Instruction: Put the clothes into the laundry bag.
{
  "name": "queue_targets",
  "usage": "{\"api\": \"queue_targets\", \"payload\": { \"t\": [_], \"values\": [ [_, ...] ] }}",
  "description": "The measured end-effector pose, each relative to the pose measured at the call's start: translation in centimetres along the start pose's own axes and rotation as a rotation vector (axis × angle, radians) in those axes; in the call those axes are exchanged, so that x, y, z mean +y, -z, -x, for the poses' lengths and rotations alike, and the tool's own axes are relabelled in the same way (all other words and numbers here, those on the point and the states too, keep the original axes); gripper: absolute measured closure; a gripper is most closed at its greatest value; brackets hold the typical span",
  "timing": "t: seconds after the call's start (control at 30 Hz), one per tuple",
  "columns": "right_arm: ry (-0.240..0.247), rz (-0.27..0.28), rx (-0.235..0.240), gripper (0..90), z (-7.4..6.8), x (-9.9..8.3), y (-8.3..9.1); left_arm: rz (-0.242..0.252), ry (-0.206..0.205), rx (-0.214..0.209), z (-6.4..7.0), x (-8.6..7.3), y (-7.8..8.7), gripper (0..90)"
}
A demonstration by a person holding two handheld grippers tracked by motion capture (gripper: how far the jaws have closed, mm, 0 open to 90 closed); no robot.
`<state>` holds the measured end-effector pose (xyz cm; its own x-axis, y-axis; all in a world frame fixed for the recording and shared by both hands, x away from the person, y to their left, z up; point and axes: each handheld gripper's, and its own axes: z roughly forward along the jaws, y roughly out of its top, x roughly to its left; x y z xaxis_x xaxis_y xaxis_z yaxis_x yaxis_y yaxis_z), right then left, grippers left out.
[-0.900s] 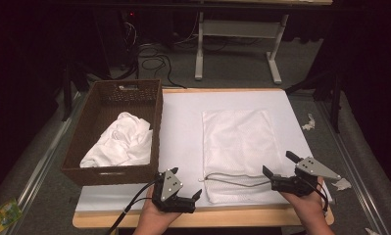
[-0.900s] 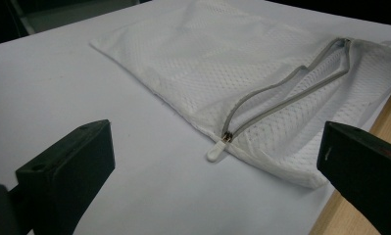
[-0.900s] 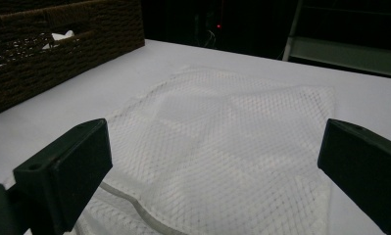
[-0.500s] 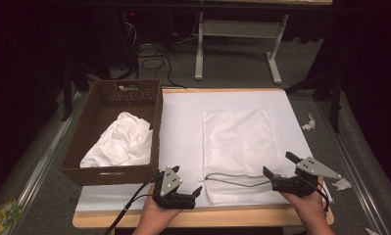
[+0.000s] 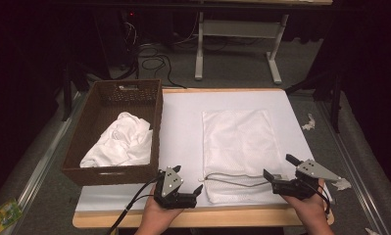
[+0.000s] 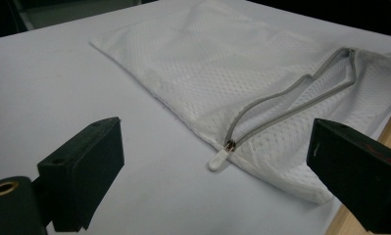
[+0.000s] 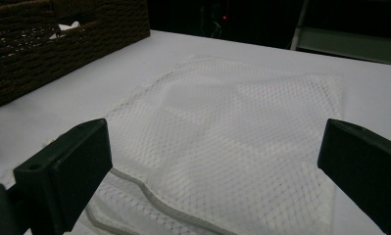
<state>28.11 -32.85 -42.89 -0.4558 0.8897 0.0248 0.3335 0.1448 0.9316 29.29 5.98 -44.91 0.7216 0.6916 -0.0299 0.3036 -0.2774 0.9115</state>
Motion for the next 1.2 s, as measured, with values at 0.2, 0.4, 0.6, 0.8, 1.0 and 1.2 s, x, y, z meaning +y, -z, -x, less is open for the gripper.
{"api": "queue_targets", "payload": {
  "t": [0.2,0.4,0.6,0.8,1.0,1.2],
  "values": [
    [-0.006,0.004,-0.012,0.2,0.5,-0.1,0.3,0.009,-0.002,-0.008,0.3,0.0,-0.1,7.5],
    [-0.028,0.002,-0.019,0.2,1.1,-0.3,0.1,-0.055,0.032,-0.069,0.8,-0.2,-1.3,12.0],
    [-0.019,0.004,-0.009,0.2,1.2,-0.2,0.2,-0.161,-0.015,-0.154,2.9,-0.9,-3.0,28.3],
    [-0.027,-0.003,-0.005,0.2,1.2,-0.3,0.1,-0.264,-0.037,-0.185,3.8,-1.9,-4.4,48.9],
    [-0.040,-0.017,-0.004,0.2,1.3,-0.4,0.0,-0.271,-0.097,-0.150,4.0,-2.0,-4.3,79.9],
    [-0.036,-0.016,0.003,0.2,1.3,-0.4,0.0,-0.275,-0.071,-0.049,1.8,-1.8,-3.6,86.5]
  ]
}}
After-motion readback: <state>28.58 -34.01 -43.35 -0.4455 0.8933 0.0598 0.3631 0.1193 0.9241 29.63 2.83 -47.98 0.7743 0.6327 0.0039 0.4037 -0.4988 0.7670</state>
